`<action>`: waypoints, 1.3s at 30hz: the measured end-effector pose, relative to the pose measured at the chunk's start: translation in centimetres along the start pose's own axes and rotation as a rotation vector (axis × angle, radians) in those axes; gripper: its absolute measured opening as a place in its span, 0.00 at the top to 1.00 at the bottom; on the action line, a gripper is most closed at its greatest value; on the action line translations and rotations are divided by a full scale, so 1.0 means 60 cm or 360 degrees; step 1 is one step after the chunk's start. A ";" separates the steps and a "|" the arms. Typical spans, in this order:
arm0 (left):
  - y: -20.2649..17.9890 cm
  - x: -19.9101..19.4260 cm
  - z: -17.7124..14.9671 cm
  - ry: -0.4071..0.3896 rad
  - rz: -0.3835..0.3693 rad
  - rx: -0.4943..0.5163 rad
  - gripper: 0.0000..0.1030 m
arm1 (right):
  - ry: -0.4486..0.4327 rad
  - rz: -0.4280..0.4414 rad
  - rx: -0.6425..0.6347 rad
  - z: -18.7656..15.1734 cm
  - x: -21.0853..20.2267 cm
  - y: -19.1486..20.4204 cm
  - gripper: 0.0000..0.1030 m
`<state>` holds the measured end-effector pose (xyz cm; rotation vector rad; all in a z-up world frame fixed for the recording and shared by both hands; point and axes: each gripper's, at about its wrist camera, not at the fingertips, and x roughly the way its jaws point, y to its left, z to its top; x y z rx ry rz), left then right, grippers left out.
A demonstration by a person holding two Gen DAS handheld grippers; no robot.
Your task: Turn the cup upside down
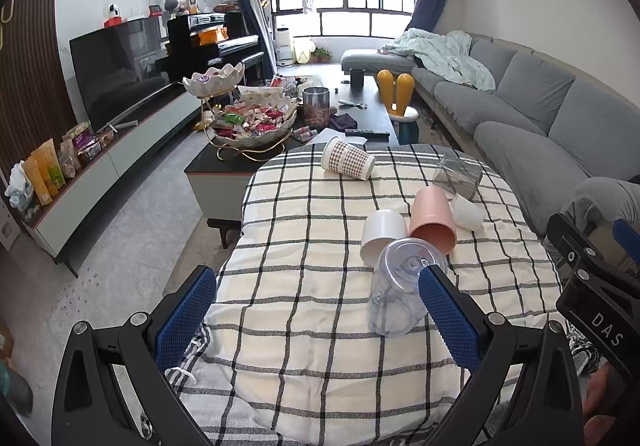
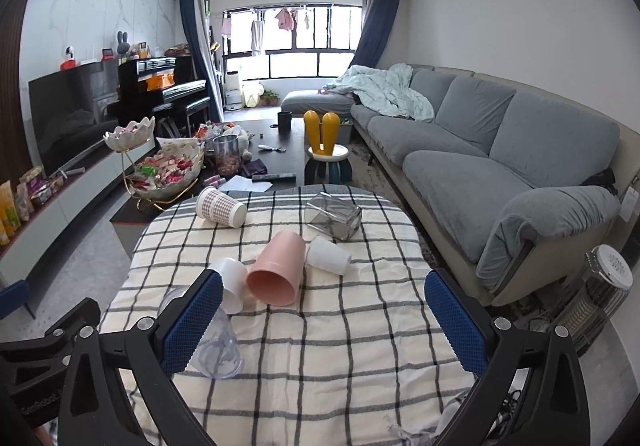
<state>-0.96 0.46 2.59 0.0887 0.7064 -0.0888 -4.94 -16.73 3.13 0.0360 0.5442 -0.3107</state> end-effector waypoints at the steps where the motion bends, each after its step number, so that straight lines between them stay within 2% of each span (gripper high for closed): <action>1: 0.000 0.000 0.000 0.0001 0.0000 0.0000 0.00 | 0.0002 0.0001 0.0002 0.000 -0.001 -0.001 0.02; 22: -0.002 0.001 0.000 0.0010 -0.0007 -0.0005 0.00 | 0.0001 0.0001 0.0005 0.001 0.001 -0.003 0.02; 39: -0.002 -0.007 0.001 -0.0032 0.0002 -0.0003 0.00 | -0.0004 0.0007 0.0008 -0.001 -0.004 0.003 0.02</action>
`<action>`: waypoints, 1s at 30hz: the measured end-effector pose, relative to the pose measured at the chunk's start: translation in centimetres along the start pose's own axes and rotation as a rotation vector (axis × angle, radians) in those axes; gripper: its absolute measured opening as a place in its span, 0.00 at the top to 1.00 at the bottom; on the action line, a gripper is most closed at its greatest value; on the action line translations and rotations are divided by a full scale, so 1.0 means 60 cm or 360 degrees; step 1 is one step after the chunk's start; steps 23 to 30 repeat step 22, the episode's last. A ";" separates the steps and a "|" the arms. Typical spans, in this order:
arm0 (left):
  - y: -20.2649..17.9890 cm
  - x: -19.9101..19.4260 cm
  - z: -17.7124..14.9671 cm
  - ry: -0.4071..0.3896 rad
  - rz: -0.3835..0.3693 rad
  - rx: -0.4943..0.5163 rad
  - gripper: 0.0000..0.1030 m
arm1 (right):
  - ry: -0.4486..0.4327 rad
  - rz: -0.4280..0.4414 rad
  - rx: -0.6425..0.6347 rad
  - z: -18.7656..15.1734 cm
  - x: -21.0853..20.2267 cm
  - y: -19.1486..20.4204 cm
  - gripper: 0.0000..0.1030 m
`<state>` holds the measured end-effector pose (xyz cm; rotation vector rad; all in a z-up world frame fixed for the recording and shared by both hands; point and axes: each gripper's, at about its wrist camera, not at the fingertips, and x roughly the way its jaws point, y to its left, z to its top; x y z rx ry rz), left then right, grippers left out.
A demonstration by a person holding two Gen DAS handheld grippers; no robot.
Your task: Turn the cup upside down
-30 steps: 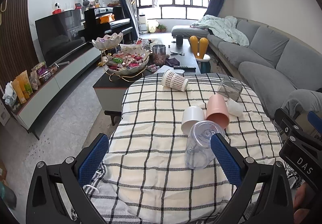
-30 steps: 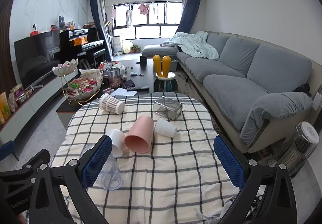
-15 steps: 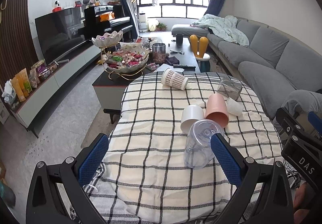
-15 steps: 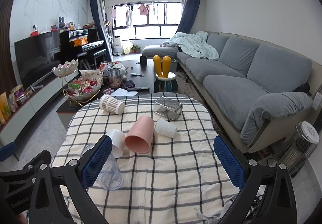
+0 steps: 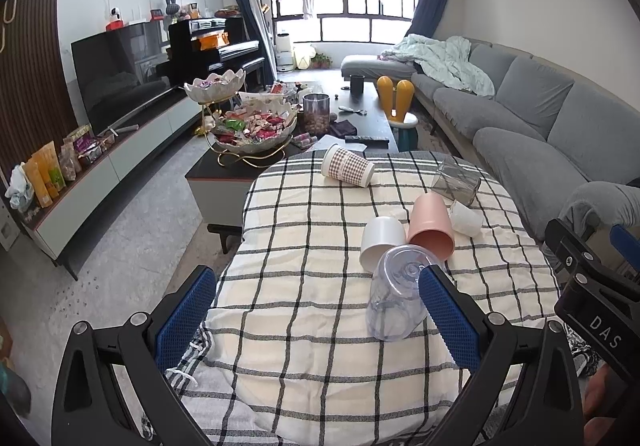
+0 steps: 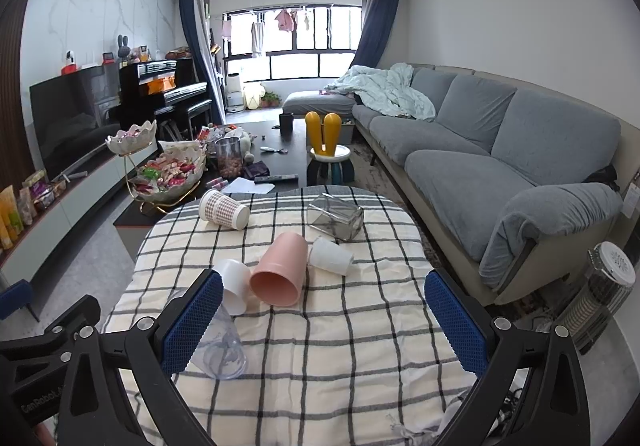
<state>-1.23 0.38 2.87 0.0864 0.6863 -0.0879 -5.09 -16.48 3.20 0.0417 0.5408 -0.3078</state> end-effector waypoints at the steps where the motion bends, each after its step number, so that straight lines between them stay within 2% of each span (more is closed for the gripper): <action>1: 0.000 -0.001 0.001 -0.0004 0.0005 0.0001 0.00 | -0.0001 0.0000 0.0001 0.000 0.000 0.000 0.02; 12: 0.001 -0.010 0.009 -0.0035 0.0020 0.0001 0.00 | 0.0002 0.0001 0.0003 0.000 0.001 -0.002 0.02; 18: 0.000 -0.009 0.013 -0.0024 -0.0015 -0.0005 0.00 | 0.0002 0.0000 0.0006 0.000 0.001 -0.003 0.02; 30: -0.002 -0.007 0.012 -0.0011 0.0012 0.0009 0.00 | 0.0005 -0.0001 0.0005 0.000 0.001 -0.001 0.02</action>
